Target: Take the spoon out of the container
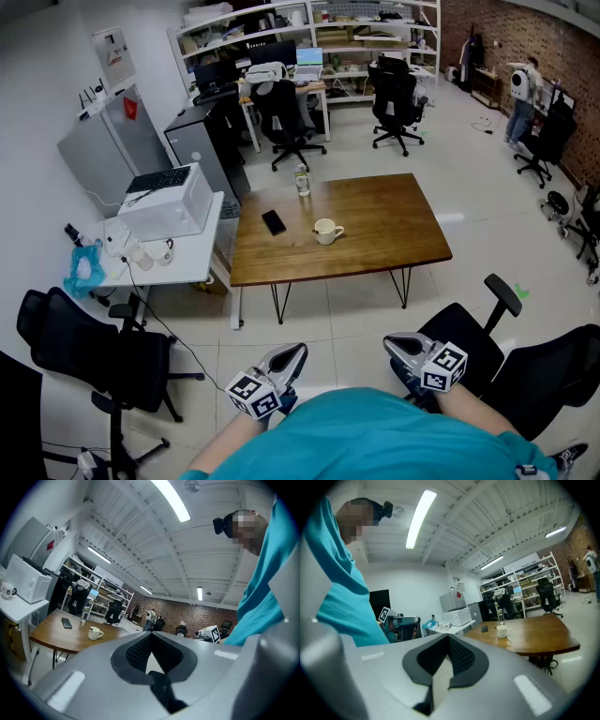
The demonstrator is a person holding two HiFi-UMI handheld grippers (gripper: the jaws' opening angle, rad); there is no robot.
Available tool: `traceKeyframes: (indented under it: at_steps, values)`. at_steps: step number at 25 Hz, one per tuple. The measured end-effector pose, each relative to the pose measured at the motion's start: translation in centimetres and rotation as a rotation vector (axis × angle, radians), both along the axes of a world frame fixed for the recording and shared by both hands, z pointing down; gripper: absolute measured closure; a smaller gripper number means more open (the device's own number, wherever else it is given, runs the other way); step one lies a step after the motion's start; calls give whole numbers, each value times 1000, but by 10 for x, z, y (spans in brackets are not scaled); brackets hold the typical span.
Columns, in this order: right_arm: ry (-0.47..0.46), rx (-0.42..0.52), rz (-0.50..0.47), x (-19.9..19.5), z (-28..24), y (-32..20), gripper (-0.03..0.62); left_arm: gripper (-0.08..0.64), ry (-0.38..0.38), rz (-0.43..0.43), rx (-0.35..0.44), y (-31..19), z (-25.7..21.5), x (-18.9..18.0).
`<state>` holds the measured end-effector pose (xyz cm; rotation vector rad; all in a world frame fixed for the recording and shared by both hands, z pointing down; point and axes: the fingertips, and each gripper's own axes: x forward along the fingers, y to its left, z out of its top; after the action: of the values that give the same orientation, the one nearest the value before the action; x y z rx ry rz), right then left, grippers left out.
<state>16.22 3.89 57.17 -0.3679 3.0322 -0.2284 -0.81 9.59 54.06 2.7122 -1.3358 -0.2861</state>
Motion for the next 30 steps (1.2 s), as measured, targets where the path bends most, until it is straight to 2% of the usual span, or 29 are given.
traceKeyframes:
  at_steps: [5,10,12,14,20,27,30]
  values:
    - [-1,36,-16,36,-15,-1,591,560,23,-2,-22,-5,-4,47]
    - [8,48,-30,81,-15,-13,591,560,-3,11,-22,-17,-1,100]
    - [-3,33,-28,94,-9,-21,591,560,2,7,-36,-23,2,111]
    - [-5,19,-24,94,-1,-30,591,560,16,-5,-58,-31,8,108]
    - [13,-7,8,42,28,-85,591,560,34,8,-72,-88,38,46]
    - [39,2,101,-73,32,-204,591,560,52,98,-53,-225,59,-77]
    - [56,-10,152,-115,38,-252,591,560,27,158,-52,-286,65,-122]
